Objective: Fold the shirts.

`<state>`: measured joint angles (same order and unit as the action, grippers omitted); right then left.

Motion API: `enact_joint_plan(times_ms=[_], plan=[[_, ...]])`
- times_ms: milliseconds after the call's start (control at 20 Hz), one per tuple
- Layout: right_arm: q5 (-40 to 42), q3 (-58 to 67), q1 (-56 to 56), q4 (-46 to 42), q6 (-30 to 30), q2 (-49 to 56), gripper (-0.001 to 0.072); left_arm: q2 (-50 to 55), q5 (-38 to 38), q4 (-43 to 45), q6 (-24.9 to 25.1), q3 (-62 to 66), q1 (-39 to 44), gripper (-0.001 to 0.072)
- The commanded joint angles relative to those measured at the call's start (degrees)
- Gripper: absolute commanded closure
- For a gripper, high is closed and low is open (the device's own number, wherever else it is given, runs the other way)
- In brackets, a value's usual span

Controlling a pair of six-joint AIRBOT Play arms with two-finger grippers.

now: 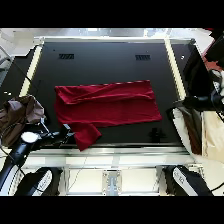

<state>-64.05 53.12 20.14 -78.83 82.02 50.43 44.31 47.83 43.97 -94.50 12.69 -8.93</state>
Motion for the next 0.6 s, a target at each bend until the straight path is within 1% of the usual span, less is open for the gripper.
enact_joint_plan(times_ms=[0,50,100,150,200,250,300,400,550], plan=[[5.99,-13.75,9.86,3.65,8.17,-8.48,0.0367,-4.66,0.13,-0.57,0.48,0.04,0.02,0.0693],[9.25,-19.34,11.78,8.55,9.6,-10.03,0.0368,-5.38,0.13,-0.57,0.48,0.04,0.02,0.0693],[11.56,-24.41,12.44,14.73,9.18,-9.86,0.0368,-5.62,0.13,-0.59,0.48,0.04,0.02,0.0693],[12.63,-27.87,12.11,20.85,6.29,-8.41,0.0367,-5.6,0.13,-0.57,0.48,0.04,0.02,0.0693],[12.94,-30.08,11.17,27.15,0.44,-6.1,0.0367,-5.6,0.13,-0.59,0.5,0.04,0.02,0.0693],[12.96,-30.97,9.75,32.44,-4.2,-2.86,0.0366,-5.6,0.13,-0.57,0.48,0.04,0.02,0.0693],[13.4,-30.8,8.24,35.69,-6.12,0.66,0.0364,-5.6,0.15,-0.57,0.48,0.04,0.02,0.0693],[15.26,-30.25,6.21,41.18,-8.07,7.1,0.0228,-5.6,0.15,-0.57,0.5,0.04,0.02,0.0693],[16.61,-29.2,3.78,50.27,-14.99,15.04,0.0228,-5.6,0.15,-0.57,0.48,0.04,0.02,0.0693]])
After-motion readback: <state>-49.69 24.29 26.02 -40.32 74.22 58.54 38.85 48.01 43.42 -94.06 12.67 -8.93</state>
